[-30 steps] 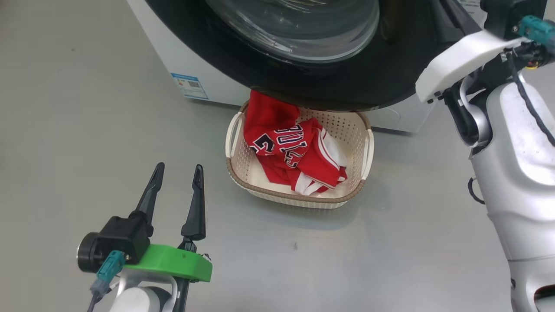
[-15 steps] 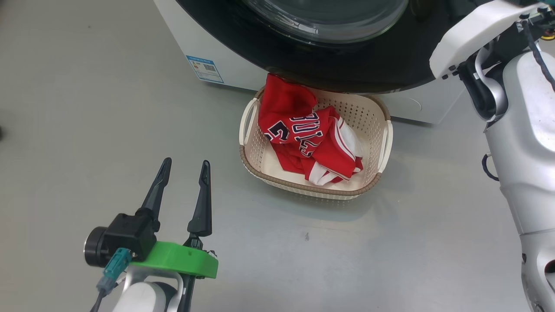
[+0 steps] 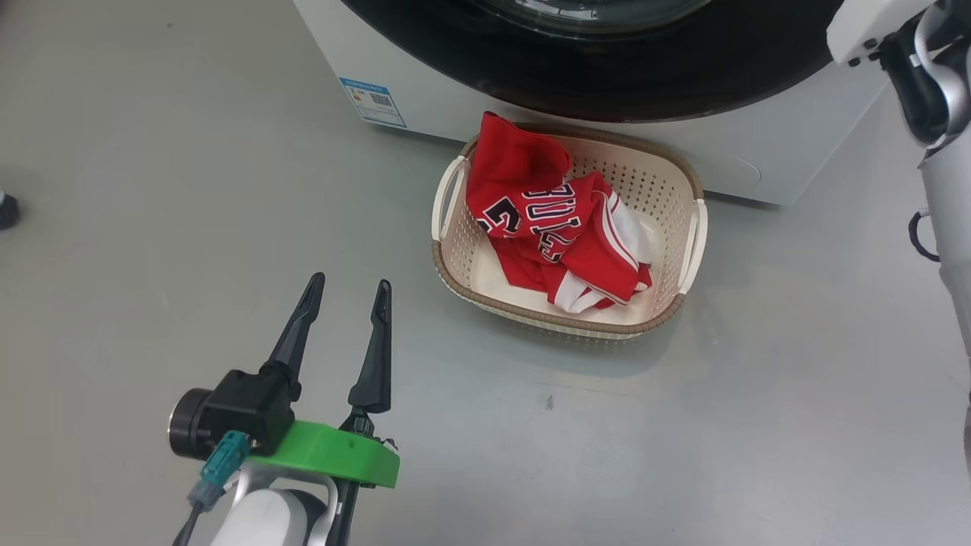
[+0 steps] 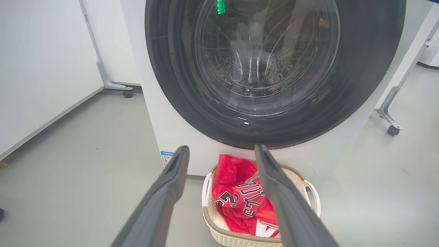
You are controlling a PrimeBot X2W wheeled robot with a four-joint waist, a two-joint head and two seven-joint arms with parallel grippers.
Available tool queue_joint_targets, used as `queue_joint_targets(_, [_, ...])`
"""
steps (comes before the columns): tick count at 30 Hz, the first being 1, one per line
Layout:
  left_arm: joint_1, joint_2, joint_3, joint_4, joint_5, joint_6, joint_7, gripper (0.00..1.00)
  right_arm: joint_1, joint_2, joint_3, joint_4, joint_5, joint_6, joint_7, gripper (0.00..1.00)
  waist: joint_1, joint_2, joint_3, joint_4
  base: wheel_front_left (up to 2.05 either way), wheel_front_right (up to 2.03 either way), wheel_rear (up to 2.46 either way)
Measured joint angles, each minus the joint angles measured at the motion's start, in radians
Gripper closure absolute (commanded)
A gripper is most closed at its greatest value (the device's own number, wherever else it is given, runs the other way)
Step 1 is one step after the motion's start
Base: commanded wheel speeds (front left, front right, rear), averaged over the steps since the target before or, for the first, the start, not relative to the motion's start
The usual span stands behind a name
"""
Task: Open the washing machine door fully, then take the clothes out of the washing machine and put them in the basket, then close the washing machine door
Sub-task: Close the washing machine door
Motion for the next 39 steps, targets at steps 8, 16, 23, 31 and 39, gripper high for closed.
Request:
queue_joint_targets(8, [-0.01,-0.004,-0.004,0.017,-0.003,-0.001,-0.01,0.0,-0.03,-0.009,-0.009,0.046,-0.004,0.009,-0.032,1.0,0.0,0.0,0.019,0.018,0.0,0.0,0.0])
queue_joint_targets(16, [-0.016,-0.007,-0.005,0.035,-0.006,-0.001,-0.022,0.0,-0.048,0.0,-0.014,0.084,0.001,0.017,-0.058,1.0,0.0,0.0,0.022,0.021,0.0,0.0,0.0])
queue_joint_targets(23, [-0.026,-0.008,-0.003,0.059,-0.02,-0.001,-0.031,0.0,-0.045,0.008,0.008,0.124,0.0,0.017,-0.097,1.0,0.0,0.0,0.006,0.018,0.0,0.0,0.0])
queue_joint_targets(31, [-0.026,-0.008,0.0,0.076,-0.023,-0.001,-0.04,0.0,0.011,0.038,0.027,0.136,0.016,0.017,-0.156,1.0,0.0,0.0,-0.026,-0.001,0.0,0.0,0.0])
queue_joint_targets(39, [-0.026,0.006,0.01,0.091,-0.019,-0.001,-0.04,0.0,0.113,0.053,0.039,0.113,0.049,0.017,-0.235,1.0,0.0,0.0,-0.06,-0.033,0.0,0.0,0.0])
